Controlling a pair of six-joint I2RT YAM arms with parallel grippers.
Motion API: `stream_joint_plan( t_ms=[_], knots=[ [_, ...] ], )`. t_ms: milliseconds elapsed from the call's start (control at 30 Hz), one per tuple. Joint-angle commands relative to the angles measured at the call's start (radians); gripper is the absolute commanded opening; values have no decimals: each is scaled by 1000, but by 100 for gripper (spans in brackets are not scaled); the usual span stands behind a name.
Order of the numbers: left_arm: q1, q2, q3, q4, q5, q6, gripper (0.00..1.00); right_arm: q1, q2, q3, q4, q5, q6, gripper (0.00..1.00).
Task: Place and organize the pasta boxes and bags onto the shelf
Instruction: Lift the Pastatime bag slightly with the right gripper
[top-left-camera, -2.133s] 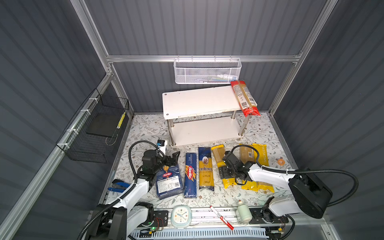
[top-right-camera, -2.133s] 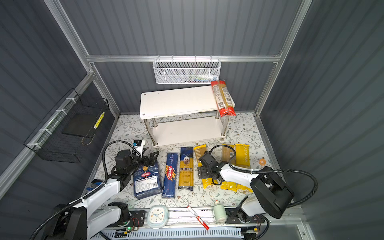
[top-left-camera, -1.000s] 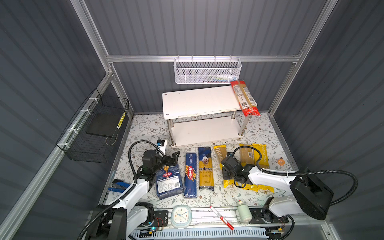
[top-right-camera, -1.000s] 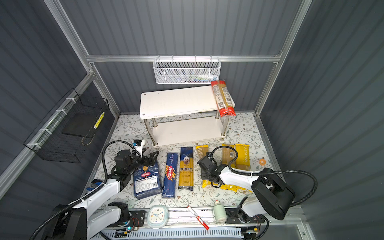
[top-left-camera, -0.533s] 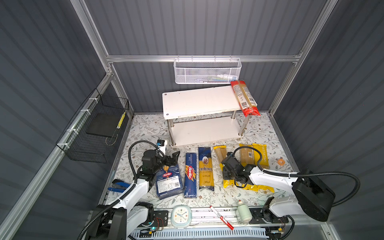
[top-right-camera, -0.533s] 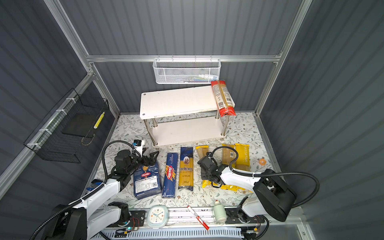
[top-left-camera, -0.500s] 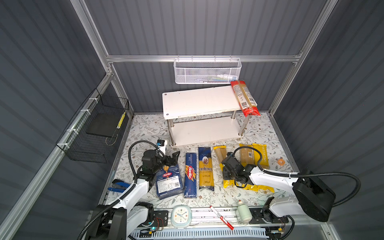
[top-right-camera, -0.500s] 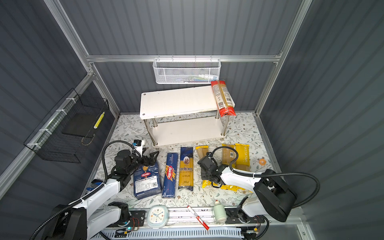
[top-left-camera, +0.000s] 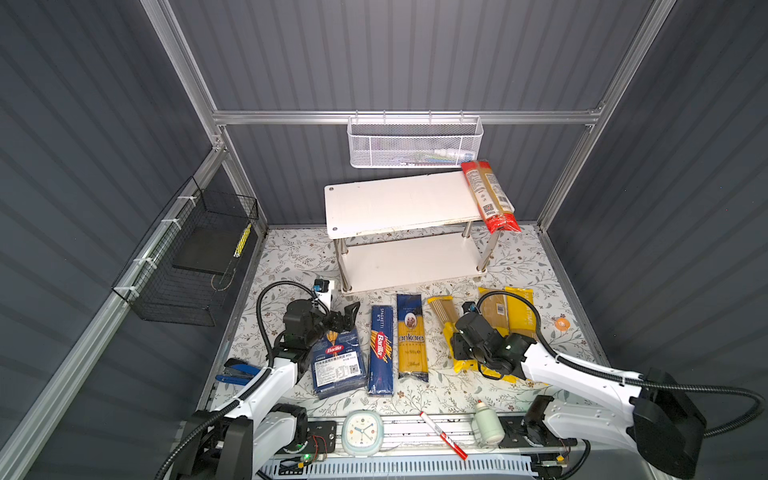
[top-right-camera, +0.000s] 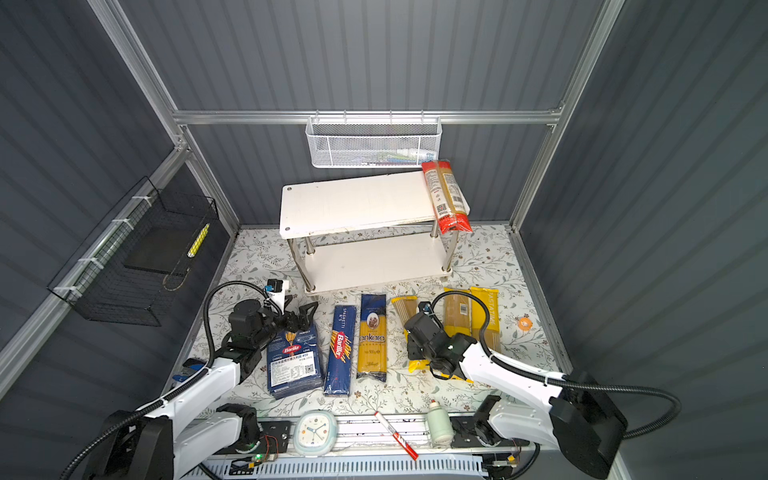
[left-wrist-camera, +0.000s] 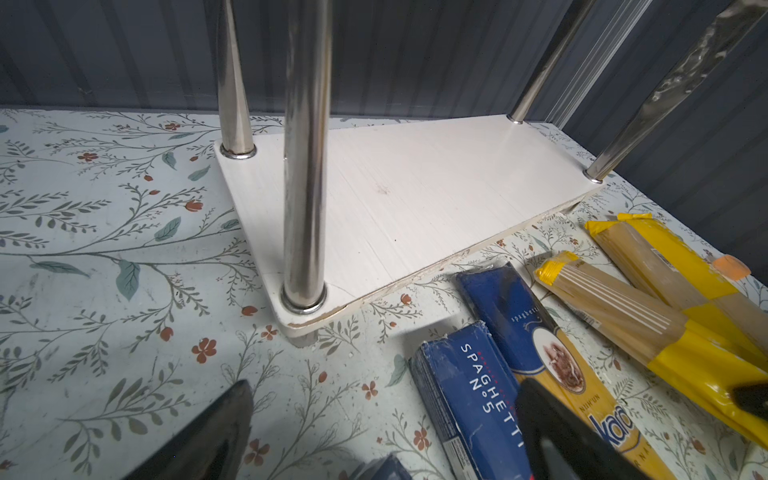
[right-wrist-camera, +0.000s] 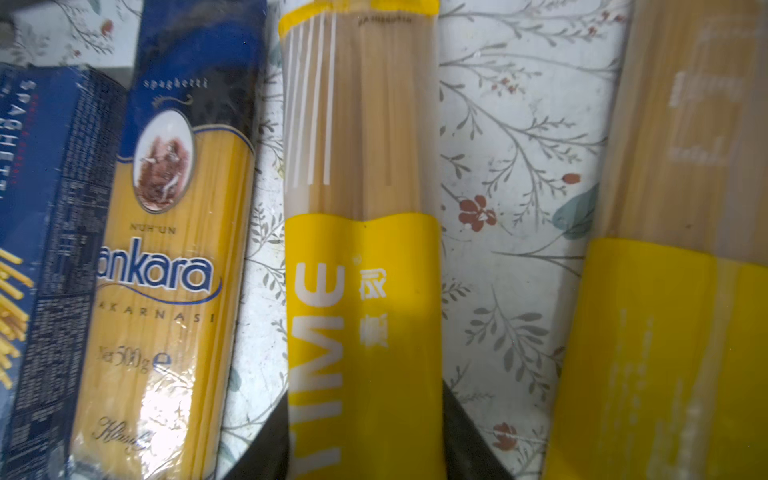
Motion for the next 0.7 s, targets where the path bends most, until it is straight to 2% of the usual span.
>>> stream_joint_plan(
  t_ms=[0,200,400,500,533,667],
  knots=[
    [2,-13,-2,7,4,2,99,4,-79,12,68,54,-28,14],
    [1,-3,5,4,7,4,99,3,-93,0,91,78,-48,12],
    [2,-4,5,3,6,4,99,3,-2,10,110,29,-51,20],
    [2,-2,6,3,9,3,99,3,32,25,102,22,-56,33],
    [2,-3,5,3,9,3,99,3,49,30,99,15,-65,44],
    [2,-3,4,4,9,5,99,1,78,51,74,1,-89,61]
  ],
)
